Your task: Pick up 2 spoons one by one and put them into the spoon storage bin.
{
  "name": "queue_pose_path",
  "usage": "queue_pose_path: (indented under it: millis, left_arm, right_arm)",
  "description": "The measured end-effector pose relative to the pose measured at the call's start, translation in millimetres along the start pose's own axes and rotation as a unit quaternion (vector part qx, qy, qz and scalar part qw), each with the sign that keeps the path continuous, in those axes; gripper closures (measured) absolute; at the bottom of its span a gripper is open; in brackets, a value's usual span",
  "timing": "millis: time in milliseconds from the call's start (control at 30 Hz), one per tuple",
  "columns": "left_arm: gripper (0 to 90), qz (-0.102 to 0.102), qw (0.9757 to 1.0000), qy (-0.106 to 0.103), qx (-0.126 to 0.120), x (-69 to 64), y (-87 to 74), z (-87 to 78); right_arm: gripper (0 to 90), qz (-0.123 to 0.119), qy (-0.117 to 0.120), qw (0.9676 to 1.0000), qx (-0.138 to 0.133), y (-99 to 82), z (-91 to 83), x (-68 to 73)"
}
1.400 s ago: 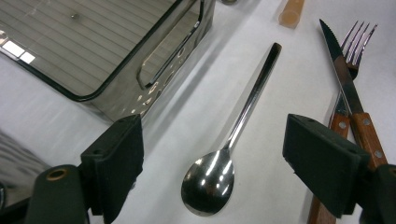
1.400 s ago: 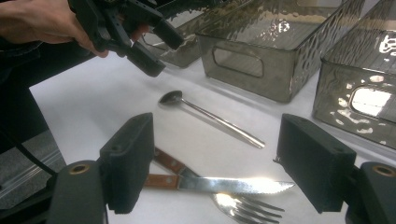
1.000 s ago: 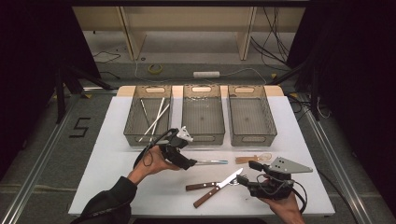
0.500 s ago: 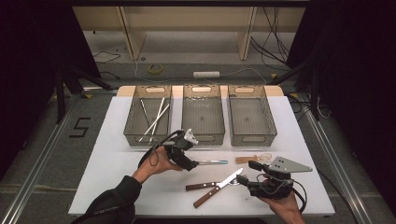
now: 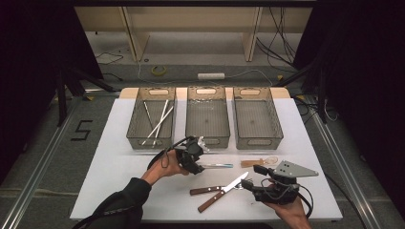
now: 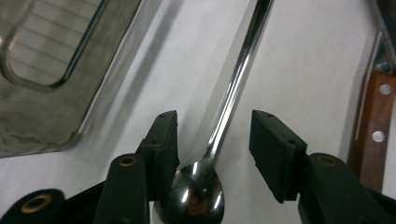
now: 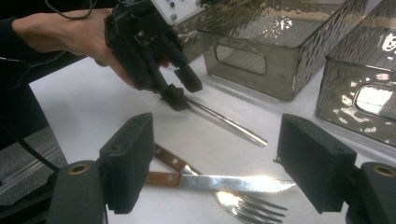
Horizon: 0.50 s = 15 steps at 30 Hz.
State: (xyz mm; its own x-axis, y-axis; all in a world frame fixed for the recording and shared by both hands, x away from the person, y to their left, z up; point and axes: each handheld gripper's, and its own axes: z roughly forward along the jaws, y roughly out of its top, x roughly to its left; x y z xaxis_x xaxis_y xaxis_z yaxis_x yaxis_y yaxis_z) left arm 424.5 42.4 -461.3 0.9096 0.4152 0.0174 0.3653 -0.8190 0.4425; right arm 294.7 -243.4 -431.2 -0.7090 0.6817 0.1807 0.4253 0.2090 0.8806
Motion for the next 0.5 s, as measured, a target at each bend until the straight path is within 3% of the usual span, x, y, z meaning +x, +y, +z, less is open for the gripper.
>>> queue_pose_path:
  millis: [500]
  left_arm:
    - [69.3, 0.004, 0.9990, -0.017, 0.042, 3.9, 11.2, 8.2]
  right_arm:
    - [28.5, -0.002, 0.000, 1.0000, 0.002, -0.3, 0.1, 0.1]
